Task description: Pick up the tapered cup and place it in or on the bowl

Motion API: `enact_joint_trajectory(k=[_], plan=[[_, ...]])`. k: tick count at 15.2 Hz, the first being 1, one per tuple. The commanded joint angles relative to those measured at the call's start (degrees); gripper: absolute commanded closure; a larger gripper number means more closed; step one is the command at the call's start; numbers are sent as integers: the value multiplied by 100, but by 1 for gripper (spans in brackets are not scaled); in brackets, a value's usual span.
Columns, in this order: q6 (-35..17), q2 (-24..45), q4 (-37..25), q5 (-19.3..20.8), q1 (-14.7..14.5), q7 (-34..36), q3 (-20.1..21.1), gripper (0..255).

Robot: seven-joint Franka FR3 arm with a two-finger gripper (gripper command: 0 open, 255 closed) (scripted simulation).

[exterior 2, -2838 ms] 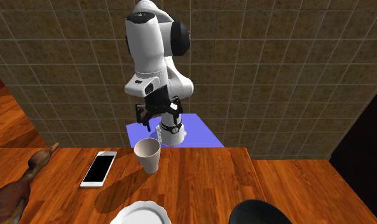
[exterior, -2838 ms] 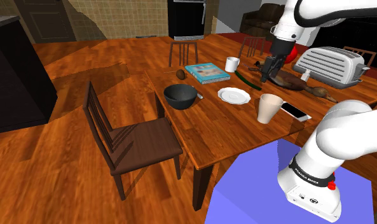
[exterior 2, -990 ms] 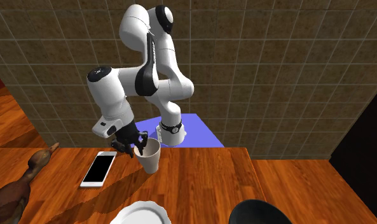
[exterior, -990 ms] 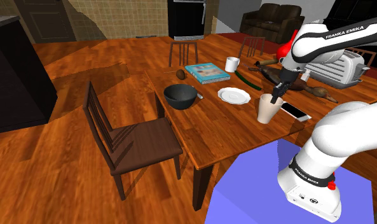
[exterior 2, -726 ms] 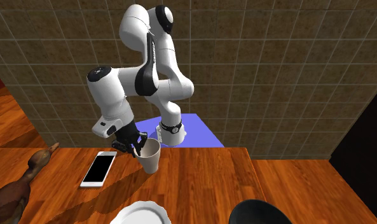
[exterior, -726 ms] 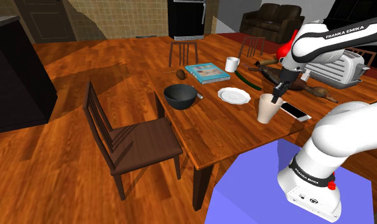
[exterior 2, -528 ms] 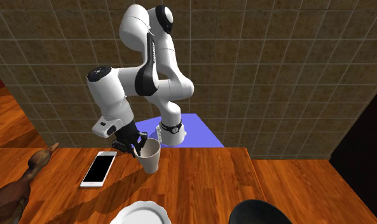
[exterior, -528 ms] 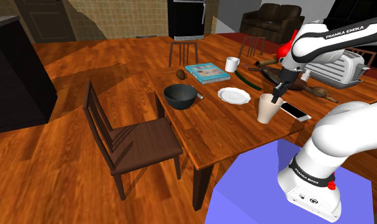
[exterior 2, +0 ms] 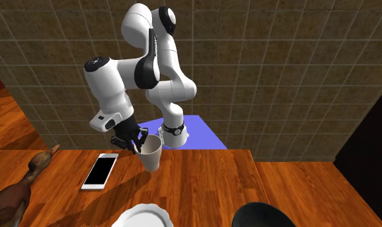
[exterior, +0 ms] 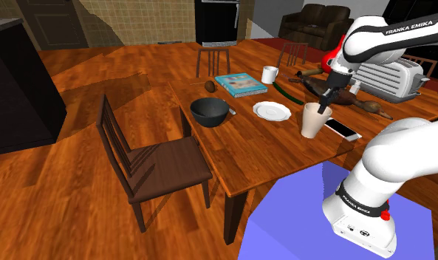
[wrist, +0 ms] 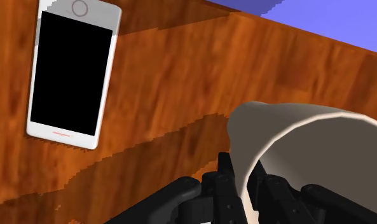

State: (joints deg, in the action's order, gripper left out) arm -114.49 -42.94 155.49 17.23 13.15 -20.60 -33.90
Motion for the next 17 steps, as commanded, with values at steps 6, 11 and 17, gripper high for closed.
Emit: enact_joint_trajectory(k=[6, 11, 17], plan=[[624, -224, -401, -136, -11, 46, 225, 255], [1029, -304, -727, -236, -41, 71, 363, 255], [1490, -343, -1149, -352, -85, 96, 509, 255]])
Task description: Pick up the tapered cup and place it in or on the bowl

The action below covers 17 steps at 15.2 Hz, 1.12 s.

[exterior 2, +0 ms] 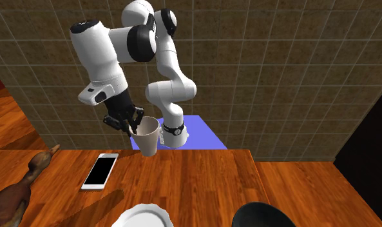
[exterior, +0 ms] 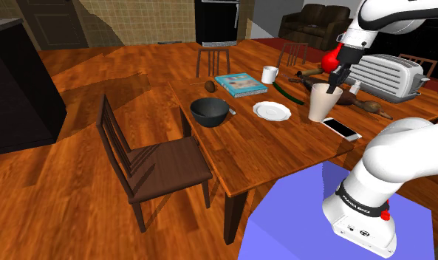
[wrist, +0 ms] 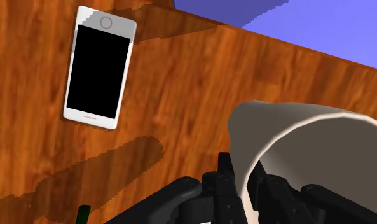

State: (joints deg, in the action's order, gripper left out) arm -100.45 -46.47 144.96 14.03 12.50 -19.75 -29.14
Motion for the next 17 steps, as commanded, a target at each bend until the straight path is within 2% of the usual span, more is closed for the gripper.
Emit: enact_joint_trajectory(k=[1, 9, 17], plan=[[161, 10, -171, -50, -28, 15, 55, 255], [701, 47, -747, -182, -93, 38, 204, 255], [290, 1055, -1313, -853, -723, 811, 749, 255]])
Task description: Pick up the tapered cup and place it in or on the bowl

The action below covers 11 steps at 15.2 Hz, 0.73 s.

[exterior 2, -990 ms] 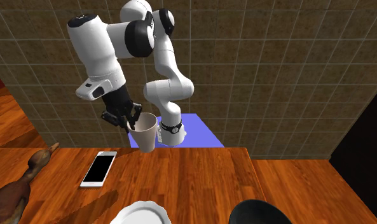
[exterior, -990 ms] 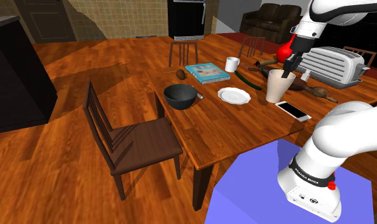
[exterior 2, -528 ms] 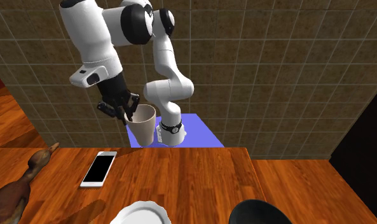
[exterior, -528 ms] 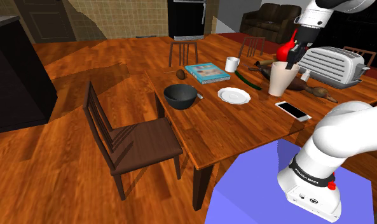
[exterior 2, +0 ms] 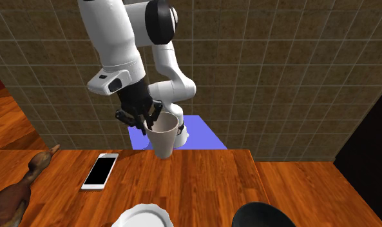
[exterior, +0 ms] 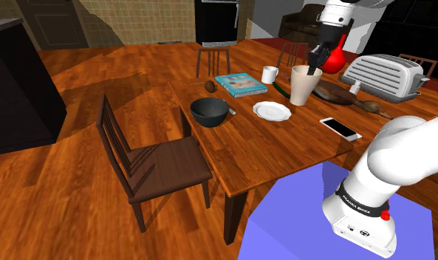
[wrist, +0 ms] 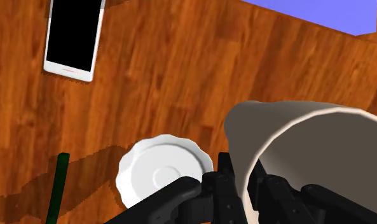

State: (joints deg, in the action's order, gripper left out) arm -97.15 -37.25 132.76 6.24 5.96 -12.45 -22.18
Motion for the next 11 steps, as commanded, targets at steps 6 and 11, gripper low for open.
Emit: enact_joint_trajectory(k=[6, 11], plan=[[-245, 1050, -797, -504, -472, 538, 364, 255], [-307, 1889, -1569, -814, -748, 856, 567, 255]])
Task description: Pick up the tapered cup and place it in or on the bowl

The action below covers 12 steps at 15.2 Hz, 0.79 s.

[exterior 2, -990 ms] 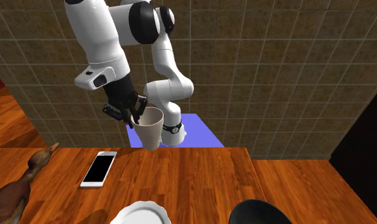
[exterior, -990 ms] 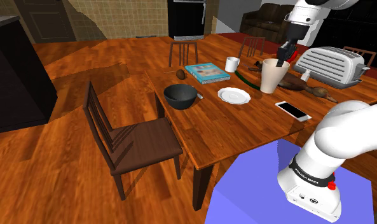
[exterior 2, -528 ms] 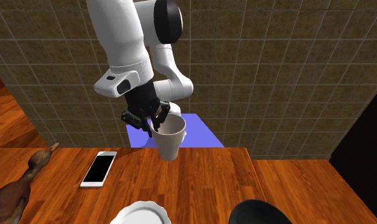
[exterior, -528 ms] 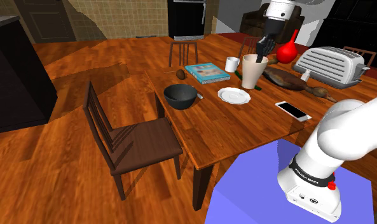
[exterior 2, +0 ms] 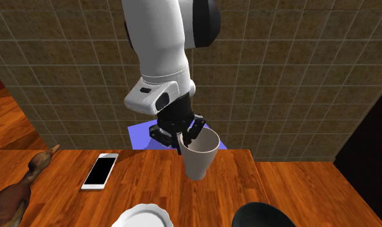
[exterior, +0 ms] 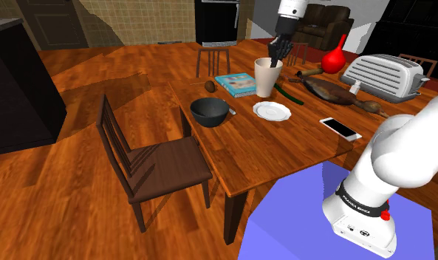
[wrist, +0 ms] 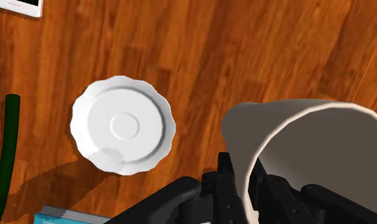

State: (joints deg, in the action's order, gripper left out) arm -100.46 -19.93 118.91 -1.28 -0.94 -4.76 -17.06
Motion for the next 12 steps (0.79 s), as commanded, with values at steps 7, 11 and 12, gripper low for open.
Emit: enact_joint_trajectory(k=[7, 11, 12], plan=[[146, 1436, -1580, -434, -351, 471, 266, 255], [347, 2242, -2586, -623, -457, 674, 365, 255], [416, 2457, -2870, -669, -477, 724, 387, 255]])
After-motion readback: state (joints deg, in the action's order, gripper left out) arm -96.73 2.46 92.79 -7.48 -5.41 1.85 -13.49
